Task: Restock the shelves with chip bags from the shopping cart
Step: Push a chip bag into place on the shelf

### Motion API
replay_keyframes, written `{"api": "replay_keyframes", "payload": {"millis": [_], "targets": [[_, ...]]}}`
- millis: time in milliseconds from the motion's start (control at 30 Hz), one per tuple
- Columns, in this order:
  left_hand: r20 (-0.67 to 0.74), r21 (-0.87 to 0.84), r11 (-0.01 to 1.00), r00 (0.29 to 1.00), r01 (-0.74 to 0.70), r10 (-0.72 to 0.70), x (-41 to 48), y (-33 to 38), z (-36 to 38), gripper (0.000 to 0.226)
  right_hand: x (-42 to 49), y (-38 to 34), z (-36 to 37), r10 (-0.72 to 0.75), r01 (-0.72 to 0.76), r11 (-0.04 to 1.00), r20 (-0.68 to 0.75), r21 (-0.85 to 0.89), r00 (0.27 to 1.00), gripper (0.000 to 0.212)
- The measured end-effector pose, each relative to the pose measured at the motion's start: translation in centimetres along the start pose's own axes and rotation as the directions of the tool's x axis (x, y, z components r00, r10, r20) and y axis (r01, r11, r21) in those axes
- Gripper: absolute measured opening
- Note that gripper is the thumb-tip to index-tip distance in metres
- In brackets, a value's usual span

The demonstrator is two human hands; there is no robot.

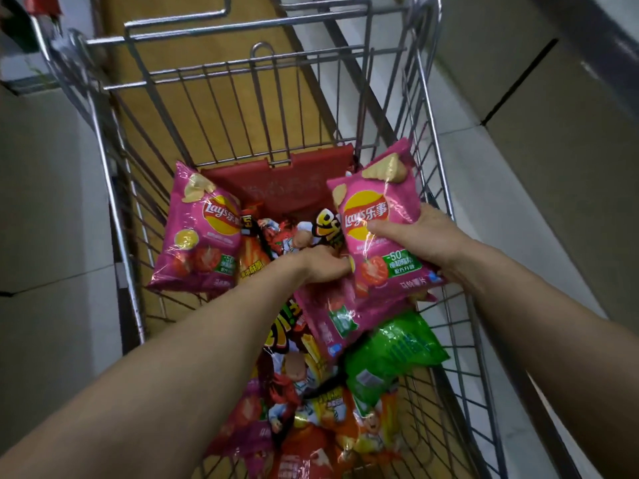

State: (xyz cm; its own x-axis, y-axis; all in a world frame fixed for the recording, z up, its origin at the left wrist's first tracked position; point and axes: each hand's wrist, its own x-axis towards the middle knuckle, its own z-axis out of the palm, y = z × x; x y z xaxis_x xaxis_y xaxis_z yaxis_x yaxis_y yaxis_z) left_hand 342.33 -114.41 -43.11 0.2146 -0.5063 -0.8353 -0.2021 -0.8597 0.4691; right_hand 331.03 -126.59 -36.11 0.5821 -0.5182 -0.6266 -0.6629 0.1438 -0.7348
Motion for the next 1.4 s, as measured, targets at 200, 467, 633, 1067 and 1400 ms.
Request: {"api": "replay_keyframes", "payload": {"millis": [200,467,633,1067,1400], "targets": [[0.163,0.1,0.994,0.984,0.052,-0.067,-1.1,0.4,0.9,0.073,-1.7,0.9,0.0,-0.028,0.03,0.997,0.021,-0.073,0.999,0.036],[0.095,-0.391,0.914,0.992,0.111,-0.08,-6.8,-2.4,1.9,0.05,-7.1,0.2,-2.6,-0.164,0.163,0.986,0.053,0.033,0.985,0.032],[-0.15,-0.691,0.709,0.987,-0.143,0.053,-13.3,-1.5,2.5,0.047,-12.0,-0.1,-3.9,-0.249,0.244,0.966,0.045,0.082,0.968,0.032],[-0.386,-0.604,0.513,0.787,-0.609,0.481,-29.7,12.7,6.9,0.079,-30.0,-5.8,-13.2,-0.566,0.59,0.8,-0.187,0.109,0.803,0.037],[-0.409,-0.377,0.394,0.532,-0.838,0.741,-39.6,22.1,10.8,0.105,-41.6,-7.4,-19.6,-0.647,0.707,0.705,-0.358,0.058,0.674,0.038]]}}
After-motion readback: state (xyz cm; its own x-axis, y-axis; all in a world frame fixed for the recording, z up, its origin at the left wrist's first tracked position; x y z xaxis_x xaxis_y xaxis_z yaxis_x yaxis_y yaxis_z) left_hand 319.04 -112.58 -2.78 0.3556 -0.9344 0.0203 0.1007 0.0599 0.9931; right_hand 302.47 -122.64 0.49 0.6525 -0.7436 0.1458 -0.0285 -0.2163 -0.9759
